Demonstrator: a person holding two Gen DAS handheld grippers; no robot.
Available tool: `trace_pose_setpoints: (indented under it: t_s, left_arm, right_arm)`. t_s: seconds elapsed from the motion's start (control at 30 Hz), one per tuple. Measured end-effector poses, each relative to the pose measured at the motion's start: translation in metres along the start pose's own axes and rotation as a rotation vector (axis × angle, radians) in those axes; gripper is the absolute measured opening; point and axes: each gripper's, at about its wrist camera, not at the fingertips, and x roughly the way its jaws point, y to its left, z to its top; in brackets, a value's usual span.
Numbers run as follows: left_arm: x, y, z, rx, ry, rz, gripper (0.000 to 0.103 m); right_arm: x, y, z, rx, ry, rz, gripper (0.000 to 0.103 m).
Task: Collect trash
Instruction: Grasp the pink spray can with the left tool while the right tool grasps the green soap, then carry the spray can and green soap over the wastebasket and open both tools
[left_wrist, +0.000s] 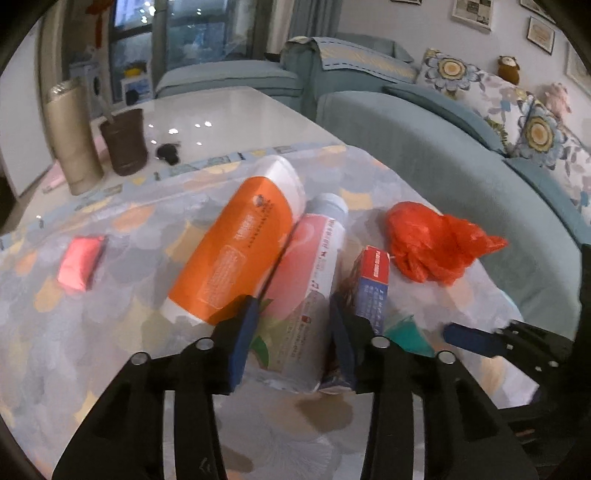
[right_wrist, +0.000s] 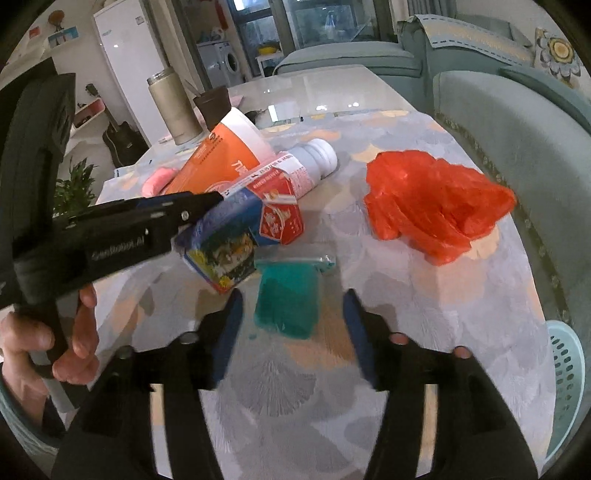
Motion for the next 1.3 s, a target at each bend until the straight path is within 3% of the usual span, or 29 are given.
trace_pose_setpoints:
  t_s: [0.17,0.23,0.27,0.3,0.57,0.87,1.03,1.3]
  left_arm:
    - [0.01,-0.007,0.002,0.026,0.041,0.01,0.061]
    - [0.021,-0.01,0.004,0.039,0.069,0.027,0.061]
    - [0.028,-0.011,0.005,0.043,0.082,0.032,0.061]
    - [0.035,-0.013,0.006,0.05,0.096,0.043,0.061]
    - [0.039,-0.018,0.004,0.045,0.094,0.061,0.049]
    - [0.005,-0.02,-0.036,-0.129,0.057,-0.138,0.047]
    - [-0.028,-0.025,-0.045,-0.217,-0.021,-0.236,0.047]
    - [-0.071,-0.069,-0.037,-0.191,-0.083,-0.342,0.047]
  right_arm:
    - [0.02,0.005,0.004,-0.02,0.044,-0.06,0.055]
    - [0.026,0.001,0.002,-0.006,0.064,-0.063,0.051]
    - [0.024,-0.001,0.001,-0.008,0.056,-0.068,0.04]
    - [0.024,-0.002,0.001,-0.011,0.055,-0.07,0.037]
    - [0.001,-0.016,-0.016,-0.022,0.028,-0.086,0.035]
    - [-0.053,-0.043,-0.031,0.031,-0.048,-0.107,0.034]
    - [-0.088,-0.06,-0.04,0.064,-0.094,-0.136,0.034]
    - [-0.137,-0.082,-0.049,0.124,-0.171,-0.169,0.034]
